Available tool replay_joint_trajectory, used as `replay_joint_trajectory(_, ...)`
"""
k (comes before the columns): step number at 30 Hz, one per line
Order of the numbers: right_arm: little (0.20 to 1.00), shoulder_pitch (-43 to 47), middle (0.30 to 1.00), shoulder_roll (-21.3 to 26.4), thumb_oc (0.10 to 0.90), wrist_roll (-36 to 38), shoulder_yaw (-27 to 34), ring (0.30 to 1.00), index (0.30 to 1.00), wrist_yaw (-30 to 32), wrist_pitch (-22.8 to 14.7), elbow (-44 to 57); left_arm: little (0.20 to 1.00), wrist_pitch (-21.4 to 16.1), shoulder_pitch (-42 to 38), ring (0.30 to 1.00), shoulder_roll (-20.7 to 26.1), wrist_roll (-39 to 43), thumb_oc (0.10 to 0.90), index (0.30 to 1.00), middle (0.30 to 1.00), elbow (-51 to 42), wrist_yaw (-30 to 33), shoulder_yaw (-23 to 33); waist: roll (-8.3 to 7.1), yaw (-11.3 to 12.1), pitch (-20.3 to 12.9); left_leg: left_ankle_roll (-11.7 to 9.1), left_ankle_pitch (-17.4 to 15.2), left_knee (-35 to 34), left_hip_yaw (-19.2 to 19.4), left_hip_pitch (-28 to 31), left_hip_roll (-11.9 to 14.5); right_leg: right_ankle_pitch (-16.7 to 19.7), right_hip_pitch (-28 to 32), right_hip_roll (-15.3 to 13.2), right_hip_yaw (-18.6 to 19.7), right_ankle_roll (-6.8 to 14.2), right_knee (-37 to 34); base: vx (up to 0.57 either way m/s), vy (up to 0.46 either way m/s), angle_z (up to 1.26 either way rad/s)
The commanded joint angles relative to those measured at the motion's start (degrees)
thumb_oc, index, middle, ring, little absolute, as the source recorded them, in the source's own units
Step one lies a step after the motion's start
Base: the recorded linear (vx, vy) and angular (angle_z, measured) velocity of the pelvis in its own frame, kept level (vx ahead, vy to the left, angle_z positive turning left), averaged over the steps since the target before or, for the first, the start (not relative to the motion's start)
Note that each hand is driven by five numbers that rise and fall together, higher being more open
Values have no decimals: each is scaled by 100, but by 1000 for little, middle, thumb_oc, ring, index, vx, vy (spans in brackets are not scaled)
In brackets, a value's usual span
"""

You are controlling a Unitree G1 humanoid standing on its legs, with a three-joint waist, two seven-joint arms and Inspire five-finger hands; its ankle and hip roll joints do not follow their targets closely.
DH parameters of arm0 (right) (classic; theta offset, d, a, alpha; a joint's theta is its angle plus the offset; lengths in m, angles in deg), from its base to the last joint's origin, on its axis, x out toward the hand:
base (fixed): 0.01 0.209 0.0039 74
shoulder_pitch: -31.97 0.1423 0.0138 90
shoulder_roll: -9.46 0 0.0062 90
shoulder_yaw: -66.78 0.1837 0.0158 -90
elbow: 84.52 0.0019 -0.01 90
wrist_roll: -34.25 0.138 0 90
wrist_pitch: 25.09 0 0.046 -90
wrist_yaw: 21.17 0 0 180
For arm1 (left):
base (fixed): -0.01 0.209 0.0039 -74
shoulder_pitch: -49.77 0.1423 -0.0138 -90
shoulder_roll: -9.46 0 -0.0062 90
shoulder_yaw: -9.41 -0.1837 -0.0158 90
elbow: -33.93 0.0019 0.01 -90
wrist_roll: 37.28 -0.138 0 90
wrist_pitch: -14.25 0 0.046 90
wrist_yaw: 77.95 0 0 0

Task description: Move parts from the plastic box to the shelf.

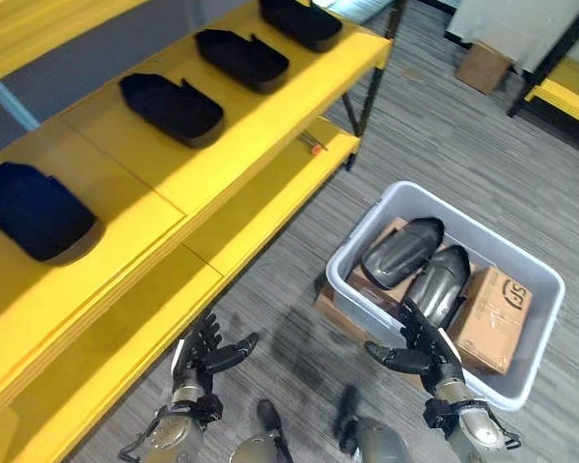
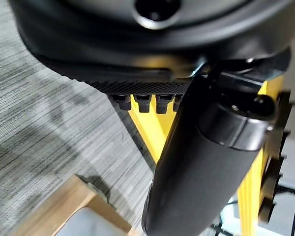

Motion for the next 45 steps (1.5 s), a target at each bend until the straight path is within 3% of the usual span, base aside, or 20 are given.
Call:
replay_joint_trajectory(1, 1000, 359, 1000, 23, 900, 208, 216, 1000, 1000, -73, -409, 589, 1000, -354, -117, 1000, 144, -53, 900, 1000, 1000, -730, -125, 318, -20, 17, -120, 36, -316, -163, -773, -2, -241, -145, 83, -186, 254, 630, -200, 38, -115, -59)
replay_joint_trajectory(4, 1000, 290, 1000, 40, 900, 285, 259, 1000, 1000, -103, -397, 659, 1000, -352, -55, 1000, 64, 6, 900, 1000, 1000, -709, -148, 334, -7, -104, -203, -45, -321, -90, -776, 60, -162, -129, 114, 71, 748, 609, -571, 68, -127, -25)
replay_joint_trajectory(17, 1000, -59, 1000, 186, 900, 353, 579, 1000, 1000, -156, -397, 886, 1000, -256, -17, 1000, -197, -16, 900, 1000, 1000, -623, -332, 139, 299, -452, -414, -406, -172, -69, -706, 442, 242, -360, 541, 563, 1037, 386, -992, 73, -110, -13)
replay_joint_trajectory(21, 1000, 22, 1000, 236, 900, 268, 609, 1000, 1000, -55, -518, 961, 1000, -286, -116, 1000, -182, -15, 900, 1000, 1000, -606, -285, 164, 284, -547, -319, -543, -257, 1025, -661, 249, 709, -624, 560, 810, 1239, 136, -762, 68, -172, -22)
replay_joint_trajectory(24, 1000, -2, 1000, 316, 900, 66, 586, 1000, 1000, 23, -591, 1077, 1000, -288, -47, 1000, -236, -7, 900, 1000, 1000, -642, -256, 238, 224, -460, -126, -656, 250, 2748, -847, -198, 1315, -858, 799, 1147, 1424, -218, -701, 101, -306, -29)
replay_joint_trajectory(25, 1000, -18, 1000, 369, 900, -22, 561, 1000, 1000, 63, -603, 1122, 1000, -305, -3, 1000, -250, -12, 900, 1000, 1000, -679, -224, 245, 212, -329, 24, -655, 413, 3388, -1227, -484, 1362, -928, 896, 1242, 1511, -331, -665, 39, -172, -34)
replay_joint_trajectory(27, 1000, 30, 1000, 434, 900, -60, 538, 1000, 1000, 73, -580, 1072, 1000, -313, 13, 1000, -330, 45, 900, 1000, 1000, -690, -135, 249, 198, -205, 201, -641, 429, 3720, -1851, -962, 1035, -1007, 941, 1238, 1626, -364, -587, -26, 49, -85)
replay_joint_trajectory(28, 1000, 130, 1000, 479, 900, -154, 540, 1000, 1000, 137, -548, 1010, 1000, -308, 8, 1000, -375, 84, 900, 1000, 1000, -698, -100, 315, 152, -100, 199, -485, 450, 3037, -2236, -1350, 766, -953, 889, 1066, 1741, -277, -586, 35, 214, -96)
replay_joint_trajectory(29, 1000, 163, 1000, 497, 900, -158, 535, 1000, 1000, 117, -553, 1001, 1000, -321, 28, 1000, -379, 126, 900, 1000, 1000, -694, -104, 334, 148, -54, 167, -488, 460, 2563, -2439, -1366, 680, -950, 897, 1002, 1824, -218, -591, 120, 269, -85)
replay_joint_trajectory(30, 1000, 184, 1000, 535, 900, -163, 535, 1000, 1000, 100, -558, 999, 1000, -328, 65, 1000, -380, 141, 900, 1000, 1000, -702, -123, 364, 186, -23, 118, -505, 525, 1703, -2616, -1273, 736, -986, 923, 971, 1892, -126, -645, 146, 161, -75)
replay_joint_trajectory(31, 1000, 182, 1000, 536, 900, -163, 534, 1000, 1000, 100, -558, 1000, 1000, -328, 68, 1000, -380, 141, 900, 1000, 1000, -703, -123, 364, 172, -18, 127, -503, 546, 1657, -2596, -1232, 722, -987, 937, 955, 1899, -124, -646, 167, 182, -86)
replay_joint_trajectory(33, 1000, 209, 1000, 635, 900, -186, 539, 1000, 1000, 82, -600, 914, 1000, -369, 54, 1000, -368, 103, 900, 1000, 1000, -656, -128, 282, 310, 57, 73, -691, 1092, 228, -2911, -1162, 855, -1040, 978, 928, 2015, -5, -704, 217, 245, -63)
replay_joint_trajectory(35, 1000, 271, 1000, 685, 900, -279, 522, 1000, 1000, 101, -592, 836, 1000, -376, 12, 1000, -355, 52, 900, 1000, 1000, -589, -164, 190, 430, 180, 56, -888, 1310, -454, -3458, -1163, 703, -1139, 1146, 876, 2248, 57, -711, 281, 290, -58)
replay_joint_trajectory(36, 1000, 262, 1000, 671, 900, -336, 531, 1000, 1000, 131, -583, 785, 1000, -380, -3, 1000, -372, 19, 900, 1000, 1000, -536, -166, 165, 465, 181, 50, -966, 1399, -395, -3448, -1175, 703, -1214, 1246, 844, 2314, 82, -680, 268, 294, -53)
replay_joint_trajectory(37, 1000, 222, 1000, 609, 900, -292, 521, 1000, 1000, 64, -574, 824, 1000, -389, 79, 1000, -401, 58, 900, 1000, 1000, -500, -233, 162, 489, 145, 25, -875, 1172, -178, -3466, -1042, 686, -1313, 1319, 783, 2461, 127, -611, 233, 321, -73)
replay_joint_trajectory(40, 1000, 104, 1000, 532, 900, -262, 514, 1000, 1000, -56, -549, 888, 1000, -374, 51, 1000, -331, 80, 900, 1000, 1000, -574, -302, 109, 479, 82, -13, -906, 1083, 61, -3276, -1075, 641, -1247, 1325, 617, 2474, 195, -631, 129, 274, -89)
replay_joint_trajectory(41, 1000, 25, 1000, 483, 900, -218, 540, 1000, 1000, -127, -511, 962, 1000, -375, 71, 1000, -221, 78, 900, 1000, 1000, -667, -362, 99, 414, 55, -2, -810, 871, 287, -3138, -1108, 530, -1176, 1280, 411, 2496, 311, -616, 55, 181, -58)
replay_joint_trajectory(42, 1000, 24, 1000, 483, 900, -218, 540, 1000, 1000, -127, -511, 963, 1000, -375, 71, 1000, -220, 78, 900, 1000, 1000, -667, -362, 99, 413, 57, -3, -810, 870, 288, -3135, -1108, 529, -1177, 1279, 410, 2498, 311, -616, 111, 412, -28)
replay_joint_trajectory(43, 1000, 60, 1000, 498, 900, -323, 509, 1000, 1000, -167, -455, 1030, 1000, -364, 61, 1000, -107, 70, 900, 1000, 1000, -763, -369, 91, 337, 28, -13, -639, 586, 526, -2880, -1129, 420, -1048, 1183, 137, 2551, 475, -573, 68, 316, -31)
replay_joint_trajectory(45, 1000, 110, 1000, 480, 900, -343, 466, 1000, 1000, -166, -435, 1023, 1000, -365, 65, 1000, -66, 98, 900, 1000, 1000, -786, -342, 109, 292, 62, -25, -593, 512, 586, -2731, -1134, 403, -1001, 1066, 55, 2609, 530, -531, 42, 272, -56)
